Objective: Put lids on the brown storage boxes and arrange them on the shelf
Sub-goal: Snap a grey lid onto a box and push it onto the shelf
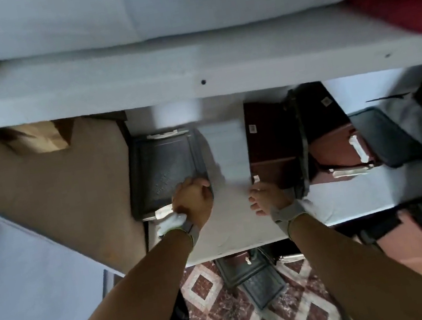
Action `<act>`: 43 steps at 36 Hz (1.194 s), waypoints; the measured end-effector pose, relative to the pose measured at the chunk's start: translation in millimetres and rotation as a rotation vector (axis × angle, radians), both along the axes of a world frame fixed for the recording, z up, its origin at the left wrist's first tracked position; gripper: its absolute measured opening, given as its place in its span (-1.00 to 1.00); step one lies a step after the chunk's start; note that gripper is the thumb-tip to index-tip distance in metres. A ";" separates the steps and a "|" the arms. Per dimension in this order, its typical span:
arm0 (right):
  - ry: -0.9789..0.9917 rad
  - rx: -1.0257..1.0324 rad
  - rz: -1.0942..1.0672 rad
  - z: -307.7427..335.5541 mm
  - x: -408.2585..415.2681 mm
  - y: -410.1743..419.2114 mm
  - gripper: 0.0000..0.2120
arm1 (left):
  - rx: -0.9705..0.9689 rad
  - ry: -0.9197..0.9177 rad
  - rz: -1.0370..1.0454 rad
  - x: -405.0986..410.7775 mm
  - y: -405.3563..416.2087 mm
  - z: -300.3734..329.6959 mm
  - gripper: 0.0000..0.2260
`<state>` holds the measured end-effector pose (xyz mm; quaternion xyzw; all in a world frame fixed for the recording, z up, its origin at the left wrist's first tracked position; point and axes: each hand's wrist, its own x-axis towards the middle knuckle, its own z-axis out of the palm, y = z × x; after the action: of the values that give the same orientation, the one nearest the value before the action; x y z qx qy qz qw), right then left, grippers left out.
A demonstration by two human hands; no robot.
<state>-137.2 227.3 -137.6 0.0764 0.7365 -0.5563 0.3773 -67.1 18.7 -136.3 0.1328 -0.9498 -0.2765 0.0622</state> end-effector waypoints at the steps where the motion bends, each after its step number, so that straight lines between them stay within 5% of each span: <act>1: -0.020 0.020 -0.028 2.3 3.2 5.9 -0.58 | 0.072 0.006 -0.014 -8.3 8.8 0.7 -0.78; 5: 0.126 0.217 -0.165 5.2 15.1 36.7 -0.82 | 0.465 -0.101 -0.066 -41.3 53.0 -0.8 -0.76; 9: -0.071 0.046 -0.221 9.1 17.4 64.0 -0.66 | 0.678 -0.145 -0.034 -62.5 88.8 -0.3 -0.59; 14: 0.041 0.218 -0.116 16.4 27.3 94.1 -0.72 | 0.839 -0.164 0.086 -87.4 119.9 5.2 -0.63; 22: 0.509 0.616 0.033 17.1 14.9 111.8 -0.52 | 0.625 -0.104 0.166 -90.1 125.6 7.9 -0.80; 27: 0.763 0.732 0.002 3.6 -2.7 101.0 -0.81 | 0.439 -0.046 0.046 -73.1 125.2 16.1 -0.81; 35: 0.845 0.724 -0.106 22.1 -36.8 113.0 -0.82 | 0.080 -0.050 -0.283 -32.3 130.7 7.9 -0.76; 43: 0.978 0.642 -0.141 42.9 -40.2 123.0 -0.87 | -0.057 -0.086 -0.430 -2.9 134.4 -2.5 -0.81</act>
<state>-177.4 350.3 -94.7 -0.0298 0.9496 -0.2999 -0.0861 -70.0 153.0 -138.8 -0.0631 -0.9654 -0.2505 -0.0350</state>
